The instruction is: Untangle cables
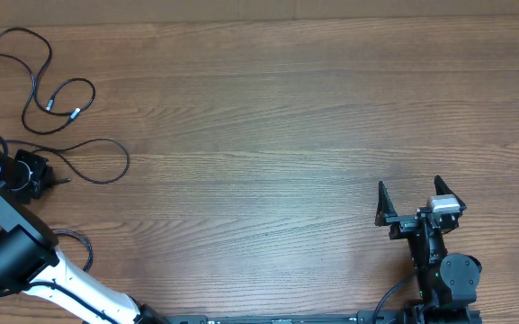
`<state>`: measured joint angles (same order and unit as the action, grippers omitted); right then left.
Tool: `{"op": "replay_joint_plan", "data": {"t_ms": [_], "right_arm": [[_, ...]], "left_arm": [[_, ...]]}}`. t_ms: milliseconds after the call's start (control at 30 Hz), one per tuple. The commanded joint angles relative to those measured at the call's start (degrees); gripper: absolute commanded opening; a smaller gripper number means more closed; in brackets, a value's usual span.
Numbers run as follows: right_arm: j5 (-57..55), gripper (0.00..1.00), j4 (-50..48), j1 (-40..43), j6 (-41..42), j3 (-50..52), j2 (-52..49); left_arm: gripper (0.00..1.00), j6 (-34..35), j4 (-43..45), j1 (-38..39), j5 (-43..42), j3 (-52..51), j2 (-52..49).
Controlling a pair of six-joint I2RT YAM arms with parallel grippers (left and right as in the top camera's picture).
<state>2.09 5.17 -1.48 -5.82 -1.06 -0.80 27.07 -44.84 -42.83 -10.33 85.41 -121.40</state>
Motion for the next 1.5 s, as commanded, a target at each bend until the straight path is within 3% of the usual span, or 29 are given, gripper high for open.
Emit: {"op": "replay_joint_plan", "data": {"t_ms": [0, 167, 267, 333, 433, 600, 900, 1067, 1267, 1467], "right_arm": [[-0.7, 1.0, -0.4, 0.3, 0.0, 0.6, 0.4], [-0.7, 1.0, -0.4, 0.3, 0.0, 0.6, 0.4], [-0.7, 1.0, -0.4, 0.3, 0.0, 0.6, 0.4], [-0.7, 1.0, -0.4, 0.3, 0.0, 0.6, 0.4], [-0.7, 1.0, -0.4, 0.3, 0.0, 0.6, 0.4], [-0.7, 1.0, -0.4, 0.3, 0.0, 0.6, 0.4], [-0.7, 1.0, -0.4, 0.3, 0.0, 0.6, 0.4], [-0.7, 1.0, -0.4, 0.3, 0.0, 0.6, 0.4], [-0.7, 1.0, -0.4, 0.3, 0.0, 0.6, 0.4], [-0.7, 1.0, -0.4, 0.3, 0.0, 0.6, 0.4]], "left_arm": [[0.33, 0.2, -0.2, 0.2, -1.5, -1.0, -1.0], [0.63, 0.2, -5.5, -1.4, -1.6, 2.8, -0.6], [0.9, 0.2, -12.5, -2.1, -1.6, 8.7, -0.6], [1.0, 0.2, -18.1, -2.3, -2.0, 13.0, -0.6], [1.0, 0.2, -28.7, -2.3, -4.8, 21.0, -0.6], [1.0, -4.0, -37.4, -1.9, -13.4, 29.9, 0.6], [1.0, -9.7, -45.3, 1.6, -22.9, 30.4, 14.5], [0.99, -13.0, -47.3, 5.9, -23.2, 30.4, 24.8], [1.0, -18.5, -48.1, 18.3, -22.6, 30.4, 35.1], [0.99, -19.4, -52.0, 35.2, -12.3, 30.3, 40.9]]}}
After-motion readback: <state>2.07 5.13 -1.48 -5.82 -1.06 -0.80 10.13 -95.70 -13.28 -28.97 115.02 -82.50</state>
